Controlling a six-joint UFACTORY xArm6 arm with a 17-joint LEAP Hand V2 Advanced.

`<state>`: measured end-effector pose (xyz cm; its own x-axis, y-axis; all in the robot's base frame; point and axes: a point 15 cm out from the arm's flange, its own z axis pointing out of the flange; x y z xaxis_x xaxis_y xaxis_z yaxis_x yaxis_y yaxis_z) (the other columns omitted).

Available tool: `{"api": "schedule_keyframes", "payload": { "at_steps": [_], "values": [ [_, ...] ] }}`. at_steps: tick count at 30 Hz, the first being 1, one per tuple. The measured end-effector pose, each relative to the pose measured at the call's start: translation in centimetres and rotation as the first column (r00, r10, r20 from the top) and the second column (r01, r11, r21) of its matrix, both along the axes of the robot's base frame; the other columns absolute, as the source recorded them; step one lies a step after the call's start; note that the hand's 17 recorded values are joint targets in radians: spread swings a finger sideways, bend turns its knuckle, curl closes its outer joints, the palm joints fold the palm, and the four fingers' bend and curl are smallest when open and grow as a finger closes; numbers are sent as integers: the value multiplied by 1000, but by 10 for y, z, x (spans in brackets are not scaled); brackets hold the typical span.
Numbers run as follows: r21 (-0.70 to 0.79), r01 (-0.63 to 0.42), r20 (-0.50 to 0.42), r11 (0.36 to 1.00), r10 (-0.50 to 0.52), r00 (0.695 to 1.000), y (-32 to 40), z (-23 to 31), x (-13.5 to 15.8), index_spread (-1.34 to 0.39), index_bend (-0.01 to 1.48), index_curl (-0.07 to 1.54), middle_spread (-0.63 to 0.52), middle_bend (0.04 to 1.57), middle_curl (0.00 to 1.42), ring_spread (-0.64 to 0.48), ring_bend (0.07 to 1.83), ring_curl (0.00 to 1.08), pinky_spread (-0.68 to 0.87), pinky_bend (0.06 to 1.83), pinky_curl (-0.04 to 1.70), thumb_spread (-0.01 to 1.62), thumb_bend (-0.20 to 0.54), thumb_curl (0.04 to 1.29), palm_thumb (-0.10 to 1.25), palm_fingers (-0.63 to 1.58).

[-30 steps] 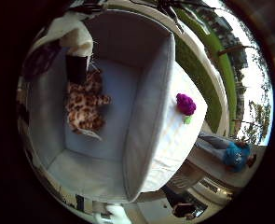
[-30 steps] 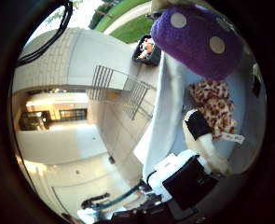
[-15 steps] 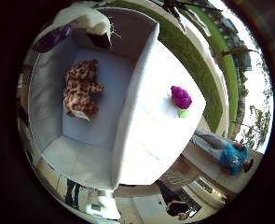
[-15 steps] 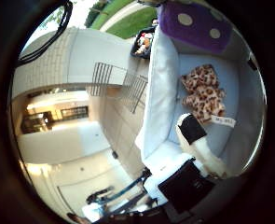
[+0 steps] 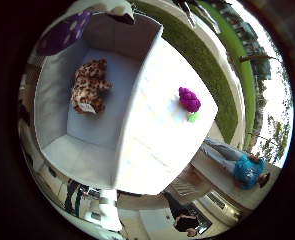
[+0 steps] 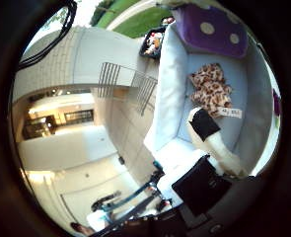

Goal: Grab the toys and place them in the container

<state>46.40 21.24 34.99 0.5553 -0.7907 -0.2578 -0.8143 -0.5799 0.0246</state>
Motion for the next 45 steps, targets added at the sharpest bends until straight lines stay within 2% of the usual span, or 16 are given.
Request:
{"api": "schedule_keyframes", "payload": {
  "at_steps": [3, 5, 6, 8, 10, 13, 19, 25, 32, 35, 38, 40, 45],
  "values": [
    [5, -14, 14, 1000, 14, 1000, 1, 7, -2, -390, 151, 267, 17, 323, 367, 310, 411, 313, 509, 449, 333, 1117, -27, 430, 765, 176],
    [13, -16, 31, 1000, 16, 999, 2, 14, -2, -390, 107, 243, 11, 465, 405, 307, 391, 304, 508, 406, 313, 1115, -25, 432, 770, 245],
    [15, -18, 36, 1000, 17, 999, 1, 16, -3, -383, 86, 219, 6, 589, 438, 306, 391, 301, 508, 370, 297, 1115, -26, 433, 771, 282],
    [14, -19, 36, 1000, 18, 999, 0, 18, -3, -375, 103, 210, 4, 624, 452, 305, 399, 305, 507, 358, 293, 1114, -25, 433, 774, 276],
    [17, -21, 50, 1000, 20, 999, -1, 24, -5, -369, 195, 241, 8, 397, 396, 304, 424, 320, 507, 400, 306, 1114, -25, 435, 779, 191],
    [18, -22, 55, 1000, 20, 998, -2, 26, -5, -365, 218, 259, 20, 228, 350, 301, 398, 314, 506, 438, 310, 1114, -26, 435, 781, 156],
    [21, -6, 70, 1000, 4, 998, -11, 35, -3, -353, 179, 268, 32, 167, 330, 297, 365, 302, 496, 440, 300, 1118, -30, 434, 766, 158],
    [28, 115, 126, 993, -118, 985, -78, 56, 18, -304, 179, 275, 32, 173, 325, 290, 363, 302, 494, 445, 288, 1120, -32, 432, 737, 204],
    [-68, 259, 189, 964, -242, 952, -186, 62, 34, -235, 169, 276, 32, 184, 328, 292, 366, 306, 494, 453, 278, 1146, -32, 422, 692, 238],
    [-75, 343, 204, 936, -323, 924, -237, 57, 42, -211, 160, 271, 27, 188, 333, 295, 377, 308, 493, 464, 274, 1159, -29, 418, 675, 264],
    [-83, 389, 203, 918, -366, 908, -270, 36, 56, -199, 159, 266, 26, 191, 339, 291, 387, 311, 493, 468, 267, 1166, -26, 417, 670, 277],
    [-84, 453, 202, 887, -430, 880, -312, 9, 71, -195, 159, 265, 25, 190, 340, 291, 388, 312, 493, 468, 266, 1166, -26, 417, 670, 277],
    [-70, 476, 257, 877, -445, 858, -322, -24, 110, -178, 164, 264, 24, 190, 345, 290, 396, 314, 487, 467, 257, 1184, -39, 402, 594, 298]
  ]
}}
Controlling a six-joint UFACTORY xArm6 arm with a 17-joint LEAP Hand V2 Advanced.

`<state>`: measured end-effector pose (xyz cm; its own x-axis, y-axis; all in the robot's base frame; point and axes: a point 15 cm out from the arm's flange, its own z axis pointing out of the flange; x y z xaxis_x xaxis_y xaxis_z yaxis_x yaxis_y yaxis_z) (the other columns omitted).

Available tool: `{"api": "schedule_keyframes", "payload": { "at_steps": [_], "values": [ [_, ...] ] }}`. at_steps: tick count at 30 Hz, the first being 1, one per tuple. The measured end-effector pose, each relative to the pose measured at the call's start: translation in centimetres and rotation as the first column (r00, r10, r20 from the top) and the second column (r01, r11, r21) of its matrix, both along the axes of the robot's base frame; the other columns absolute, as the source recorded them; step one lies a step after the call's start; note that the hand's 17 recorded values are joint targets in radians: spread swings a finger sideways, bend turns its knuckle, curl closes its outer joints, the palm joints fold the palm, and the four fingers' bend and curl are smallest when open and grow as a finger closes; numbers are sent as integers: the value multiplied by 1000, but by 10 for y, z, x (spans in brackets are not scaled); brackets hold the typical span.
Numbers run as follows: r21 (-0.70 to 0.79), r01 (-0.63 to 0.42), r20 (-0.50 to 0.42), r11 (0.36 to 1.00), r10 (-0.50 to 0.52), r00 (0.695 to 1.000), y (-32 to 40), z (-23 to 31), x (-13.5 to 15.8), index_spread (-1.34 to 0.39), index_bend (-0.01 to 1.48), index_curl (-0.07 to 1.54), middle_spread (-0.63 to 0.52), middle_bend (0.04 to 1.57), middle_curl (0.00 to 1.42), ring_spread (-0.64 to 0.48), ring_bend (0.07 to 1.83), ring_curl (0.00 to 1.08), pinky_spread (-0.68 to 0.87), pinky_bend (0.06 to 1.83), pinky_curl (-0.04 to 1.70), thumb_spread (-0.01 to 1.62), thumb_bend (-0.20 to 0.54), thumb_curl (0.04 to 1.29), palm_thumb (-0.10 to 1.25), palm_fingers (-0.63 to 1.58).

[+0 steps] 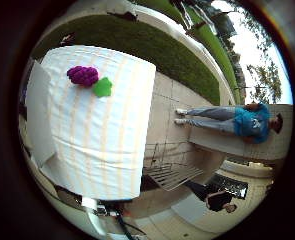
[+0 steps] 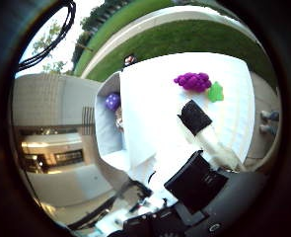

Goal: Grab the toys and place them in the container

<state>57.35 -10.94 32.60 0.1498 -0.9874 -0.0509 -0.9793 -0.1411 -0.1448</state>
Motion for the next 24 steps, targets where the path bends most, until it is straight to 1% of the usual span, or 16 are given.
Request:
{"api": "schedule_keyframes", "payload": {
  "at_steps": [2, 4, 8, 10, 12, 14, 19, 24],
  "values": [
    [7, -1, -33, 1000, 1, 999, 2, -27, 6, -174, 165, 264, 24, 187, 347, 291, 402, 315, 482, 467, 253, 1185, -37, 397, 563, 300],
    [13, -21, -59, 1000, 22, 998, 20, -48, 13, -166, 162, 263, 25, 187, 348, 291, 408, 317, 480, 468, 249, 1192, -35, 389, 540, 299],
    [14, -40, -68, 999, 41, 997, 38, -81, 29, -158, 164, 262, 28, 188, 351, 292, 411, 318, 475, 463, 239, 1194, -28, 378, 526, 297],
    [16, -63, -85, 998, 65, 994, 57, -97, 33, -153, 163, 262, 30, 185, 351, 292, 413, 318, 473, 465, 236, 1193, -28, 374, 521, 295],
    [7, -61, -99, 998, 61, 993, 60, -111, 35, -150, 165, 263, 33, 182, 349, 292, 416, 318, 471, 465, 234, 1191, -30, 369, 512, 292],
    [-37, -76, -85, 996, 73, 994, 60, -119, 44, -141, 174, 268, 39, 183, 349, 297, 408, 316, 464, 451, 229, 1187, -40, 356, 480, 279],
    [-245, -70, -67, 967, 55, 996, 30, -136, 60, -128, 175, 274, 43, 181, 346, 299, 396, 311, 454, 436, 219, 1182, -41, 331, 413, 274],
    [-273, -93, -66, 958, 77, 995, 44, -146, 67, -107, 166, 273, 45, 188, 345, 315, 422, 311, 447, 439, 209, 1175, -31, 313, 383, 330]
  ]
}}
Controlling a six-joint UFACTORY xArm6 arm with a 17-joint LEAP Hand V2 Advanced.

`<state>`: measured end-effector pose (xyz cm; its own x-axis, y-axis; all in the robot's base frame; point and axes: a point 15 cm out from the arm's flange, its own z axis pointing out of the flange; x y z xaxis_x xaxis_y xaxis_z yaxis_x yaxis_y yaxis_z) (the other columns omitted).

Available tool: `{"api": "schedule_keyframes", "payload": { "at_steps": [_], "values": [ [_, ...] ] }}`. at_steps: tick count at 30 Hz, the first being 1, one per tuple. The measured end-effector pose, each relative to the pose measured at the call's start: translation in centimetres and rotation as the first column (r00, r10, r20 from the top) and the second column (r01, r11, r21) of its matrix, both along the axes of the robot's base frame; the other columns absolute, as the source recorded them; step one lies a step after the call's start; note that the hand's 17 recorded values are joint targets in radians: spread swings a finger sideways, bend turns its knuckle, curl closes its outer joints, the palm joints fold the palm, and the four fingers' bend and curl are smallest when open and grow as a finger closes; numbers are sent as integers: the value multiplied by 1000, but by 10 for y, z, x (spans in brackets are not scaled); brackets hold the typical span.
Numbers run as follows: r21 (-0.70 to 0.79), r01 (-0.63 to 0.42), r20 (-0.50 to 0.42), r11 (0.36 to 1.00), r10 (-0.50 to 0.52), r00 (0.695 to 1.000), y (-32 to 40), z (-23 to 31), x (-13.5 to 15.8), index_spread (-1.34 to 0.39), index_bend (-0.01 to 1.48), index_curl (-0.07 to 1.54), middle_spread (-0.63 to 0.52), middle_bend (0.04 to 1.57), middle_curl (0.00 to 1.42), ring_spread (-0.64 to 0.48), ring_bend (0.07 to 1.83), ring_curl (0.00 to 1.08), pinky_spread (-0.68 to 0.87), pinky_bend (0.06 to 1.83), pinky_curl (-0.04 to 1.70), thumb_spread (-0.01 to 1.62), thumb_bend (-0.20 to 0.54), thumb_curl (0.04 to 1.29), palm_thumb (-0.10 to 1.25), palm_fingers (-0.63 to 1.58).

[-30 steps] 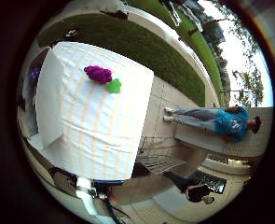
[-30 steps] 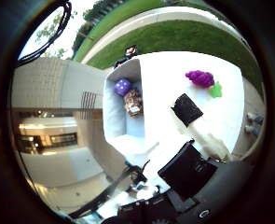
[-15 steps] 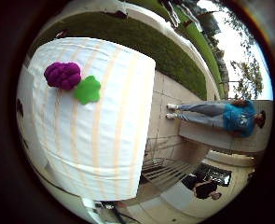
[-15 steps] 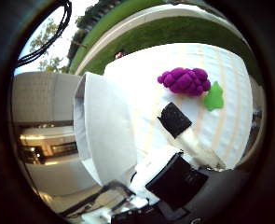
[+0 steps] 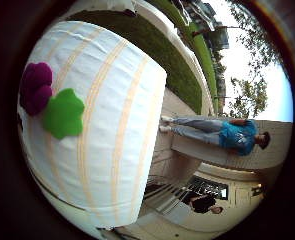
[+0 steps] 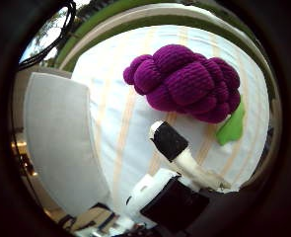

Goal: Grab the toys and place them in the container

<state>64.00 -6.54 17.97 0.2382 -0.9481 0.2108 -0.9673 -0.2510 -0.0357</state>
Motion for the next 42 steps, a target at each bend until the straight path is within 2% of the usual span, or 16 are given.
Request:
{"api": "schedule_keyframes", "payload": {
  "at_steps": [4, 10, 11, 13, 16, 17, 19, 24, 27, 32, 33, 36, 42],
  "values": [
    [-4, -26, -13, 1000, 26, 1000, 15, -8, 0, -93, 173, 273, 46, 192, 347, 327, 439, 312, 451, 443, 204, 1169, -28, 308, 376, 369],
    [-14, -46, -20, 999, 46, 999, 24, -11, 0, -80, 176, 271, 34, 204, 353, 348, 537, 322, 473, 442, 182, 1163, -25, 304, 382, 544],
    [-22, -51, -26, 998, 50, 998, 24, -12, 0, -83, 181, 267, 26, 226, 356, 346, 599, 329, 484, 451, 168, 1161, -26, 303, 384, 675],
    [-33, -58, -38, 998, 57, 998, 23, -17, -2, -88, 181, 267, 23, 230, 359, 347, 608, 330, 489, 458, 166, 1161, -26, 303, 384, 697],
    [-35, -49, -54, 998, 47, 997, 16, -20, -6, -108, 184, 261, 6, 248, 363, 337, 682, 344, 514, 556, 172, 1159, -28, 303, 384, 932],
    [-34, -42, -70, 999, 40, 997, 14, -23, -9, -133, 197, 263, -4, 309, 380, 325, 699, 347, 525, 597, 172, 1159, -27, 302, 384, 1094],
    [-36, -34, -97, 999, 31, 995, 9, -28, -16, -176, 209, 282, -18, 349, 402, 299, 723, 371, 532, 700, 209, 1158, -24, 304, 391, 1197],
    [-39, -19, -125, 999, 14, 992, -1, -30, -24, -256, 294, 322, -34, 473, 449, 246, 773, 404, 531, 778, 239, 1160, -11, 313, 429, 1366],
    [-39, -8, -141, 999, 2, 990, -7, -29, -29, -311, 381, 357, -37, 624, 507, 199, 833, 436, 504, 857, 277, 1165, 15, 337, 510, 1494],
    [-42, -4, -172, 999, -3, 985, -6, -22, -39, -396, 389, 398, -88, 833, 615, 112, 1058, 524, 432, 1116, 382, 1127, 72, 399, 719, 1307],
    [-41, -3, -177, 999, -5, 984, -6, -22, -40, -427, 412, 414, -105, 887, 649, 82, 1111, 553, 409, 1191, 415, 1104, 95, 423, 800, 1254],
    [-33, 7, -183, 999, -13, 983, -6, -16, -44, -501, 483, 466, -136, 979, 720, 26, 1218, 615, 357, 1331, 484, 1063, 92, 461, 889, 1158],
    [31, 37, -108, 999, -33, 994, 5, 29, -40, -618, 641, 622, -180, 1114, 846, -61, 1329, 713, 261, 1501, 594, 1053, 56, 529, 968, 1001]
  ]
}}
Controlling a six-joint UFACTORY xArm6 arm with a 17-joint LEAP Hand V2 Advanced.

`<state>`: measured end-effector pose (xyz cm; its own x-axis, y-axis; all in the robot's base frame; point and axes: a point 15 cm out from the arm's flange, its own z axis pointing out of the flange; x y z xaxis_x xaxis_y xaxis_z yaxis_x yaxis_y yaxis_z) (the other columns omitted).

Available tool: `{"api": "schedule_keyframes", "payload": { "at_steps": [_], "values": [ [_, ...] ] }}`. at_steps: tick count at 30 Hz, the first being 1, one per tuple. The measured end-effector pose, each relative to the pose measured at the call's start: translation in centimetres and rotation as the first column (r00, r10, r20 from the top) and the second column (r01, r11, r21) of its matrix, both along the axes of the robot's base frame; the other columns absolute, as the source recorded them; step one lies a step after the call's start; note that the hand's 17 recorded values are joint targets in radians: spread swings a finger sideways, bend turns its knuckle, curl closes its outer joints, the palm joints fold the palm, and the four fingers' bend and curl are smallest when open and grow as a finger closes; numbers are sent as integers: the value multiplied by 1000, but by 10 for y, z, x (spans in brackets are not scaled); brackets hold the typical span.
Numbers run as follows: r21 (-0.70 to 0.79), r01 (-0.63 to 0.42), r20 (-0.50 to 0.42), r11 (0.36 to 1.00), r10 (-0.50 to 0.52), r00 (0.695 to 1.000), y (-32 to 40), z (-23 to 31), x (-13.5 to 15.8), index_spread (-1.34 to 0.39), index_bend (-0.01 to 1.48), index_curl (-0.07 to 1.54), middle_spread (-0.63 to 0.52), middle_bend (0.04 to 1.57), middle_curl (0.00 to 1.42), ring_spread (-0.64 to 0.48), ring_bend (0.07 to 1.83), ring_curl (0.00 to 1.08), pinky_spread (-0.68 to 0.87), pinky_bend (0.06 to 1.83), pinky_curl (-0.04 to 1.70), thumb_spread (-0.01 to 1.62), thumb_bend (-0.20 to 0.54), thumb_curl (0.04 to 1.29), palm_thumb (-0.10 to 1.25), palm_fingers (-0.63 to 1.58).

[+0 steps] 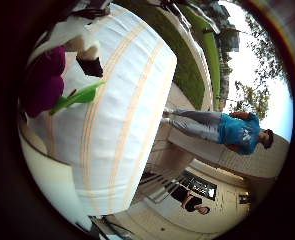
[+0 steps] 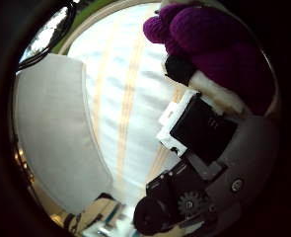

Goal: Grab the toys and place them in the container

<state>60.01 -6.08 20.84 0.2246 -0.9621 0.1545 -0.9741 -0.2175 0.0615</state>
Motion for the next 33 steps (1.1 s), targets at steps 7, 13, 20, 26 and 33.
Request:
{"api": "schedule_keyframes", "payload": {
  "at_steps": [7, 13, 20, 26, 33],
  "values": [
    [52, 6, 96, 999, -11, 995, 4, 63, -1, -692, 732, 807, -202, 1211, 938, -109, 1416, 784, 196, 1598, 669, 1079, 14, 591, 996, 876],
    [91, 15, 86, 996, -23, 996, 14, 116, -34, -732, 762, 965, -210, 1280, 989, -130, 1473, 825, 161, 1659, 716, 1095, -14, 632, 999, 799],
    [211, -22, -59, 977, 36, 998, 64, 182, -127, -761, 757, 1124, -212, 1334, 1022, -140, 1521, 854, 139, 1706, 752, 1112, -16, 663, 986, 731],
    [269, -127, -69, 955, 151, 986, 127, 213, -164, -777, 742, 1232, -211, 1361, 1035, -144, 1549, 868, 129, 1729, 771, 1128, -16, 683, 973, 698],
    [280, -242, -98, 929, 279, 955, 213, 205, -183, -782, 724, 1302, -210, 1379, 1041, -146, 1563, 875, 124, 1744, 782, 1134, -15, 696, 968, 677]
  ]
}}
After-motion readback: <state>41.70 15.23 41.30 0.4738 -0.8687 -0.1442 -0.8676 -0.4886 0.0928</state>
